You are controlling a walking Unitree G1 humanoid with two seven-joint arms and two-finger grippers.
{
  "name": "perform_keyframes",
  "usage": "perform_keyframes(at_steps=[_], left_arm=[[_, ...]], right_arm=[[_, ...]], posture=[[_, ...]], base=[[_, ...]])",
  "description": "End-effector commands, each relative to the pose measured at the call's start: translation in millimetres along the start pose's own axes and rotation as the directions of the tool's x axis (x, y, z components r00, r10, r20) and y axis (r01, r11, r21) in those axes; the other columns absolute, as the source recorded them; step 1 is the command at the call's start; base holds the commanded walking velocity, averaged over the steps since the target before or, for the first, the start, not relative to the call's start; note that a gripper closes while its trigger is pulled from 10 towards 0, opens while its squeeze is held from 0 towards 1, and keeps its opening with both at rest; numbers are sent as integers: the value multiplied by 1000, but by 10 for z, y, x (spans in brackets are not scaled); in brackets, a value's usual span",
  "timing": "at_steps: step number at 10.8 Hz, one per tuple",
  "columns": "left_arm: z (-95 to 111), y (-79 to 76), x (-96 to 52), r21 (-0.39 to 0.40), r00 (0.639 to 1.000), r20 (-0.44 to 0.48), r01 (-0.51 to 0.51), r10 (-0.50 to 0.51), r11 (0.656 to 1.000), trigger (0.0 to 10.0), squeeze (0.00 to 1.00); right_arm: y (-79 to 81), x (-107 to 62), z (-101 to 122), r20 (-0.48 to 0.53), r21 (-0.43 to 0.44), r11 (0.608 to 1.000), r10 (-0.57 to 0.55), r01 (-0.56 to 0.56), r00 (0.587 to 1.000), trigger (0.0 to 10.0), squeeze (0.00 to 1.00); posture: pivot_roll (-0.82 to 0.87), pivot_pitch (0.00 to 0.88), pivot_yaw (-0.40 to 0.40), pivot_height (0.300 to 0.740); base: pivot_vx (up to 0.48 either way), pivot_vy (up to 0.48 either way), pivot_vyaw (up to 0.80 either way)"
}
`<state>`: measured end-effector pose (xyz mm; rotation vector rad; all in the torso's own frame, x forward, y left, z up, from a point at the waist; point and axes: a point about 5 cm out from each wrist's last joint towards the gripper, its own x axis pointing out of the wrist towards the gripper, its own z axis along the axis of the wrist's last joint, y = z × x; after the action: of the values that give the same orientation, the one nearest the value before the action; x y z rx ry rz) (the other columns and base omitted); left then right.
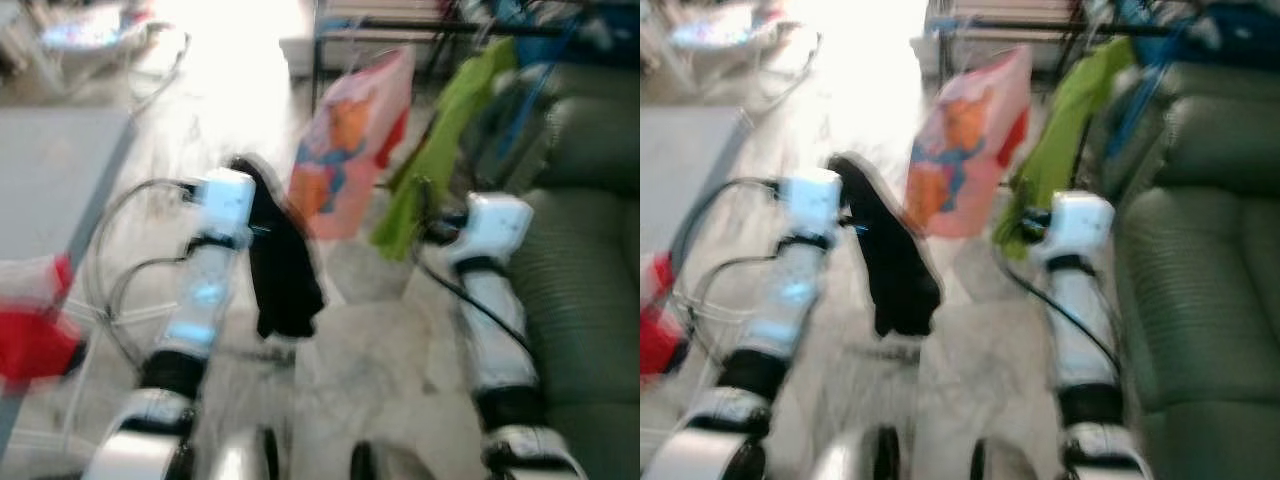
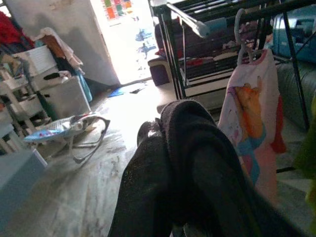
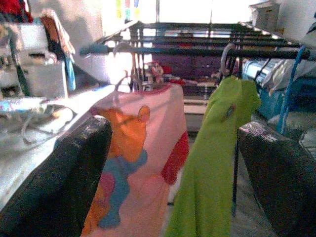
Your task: Hang hanger
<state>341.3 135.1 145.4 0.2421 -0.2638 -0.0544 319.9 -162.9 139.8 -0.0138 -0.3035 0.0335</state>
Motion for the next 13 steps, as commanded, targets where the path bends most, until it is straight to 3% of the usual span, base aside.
perform_keyframes(at_steps=[1,4,7,10,13], left_arm=[[170,-118,53,-19,996,80,39,-37,999,10000,0],[187,-203,41,-34,994,91,64,-61,997,10000,0],[175,-209,58,-50,996,80,51,-47,997,10000,0],[171,-219,59,-55,996,80,51,-46,997,10000,0],[156,-201,81,-68,998,54,23,-19,997,10000,0]], right_arm=[[-153,-53,-25,-14,-13,999,-44,44,999,10000,0],[-166,-49,-31,-21,-22,999,-45,45,999,10000,0],[-166,-45,-38,-25,-29,999,-38,37,999,10000,0],[-176,-34,-42,-26,-37,999,-40,39,999,10000,0],[-187,-23,-39,-24,-43,998,-46,45,999,10000,0]], posture=[[-91,181,1,740],[-90,177,-2,740],[-94,172,-13,740],[-95,169,-17,740],[-94,170,-18,740]], base=[[442,0,-431],[469,0,0],[467,0,-615],[433,0,0],[114,420,0]])
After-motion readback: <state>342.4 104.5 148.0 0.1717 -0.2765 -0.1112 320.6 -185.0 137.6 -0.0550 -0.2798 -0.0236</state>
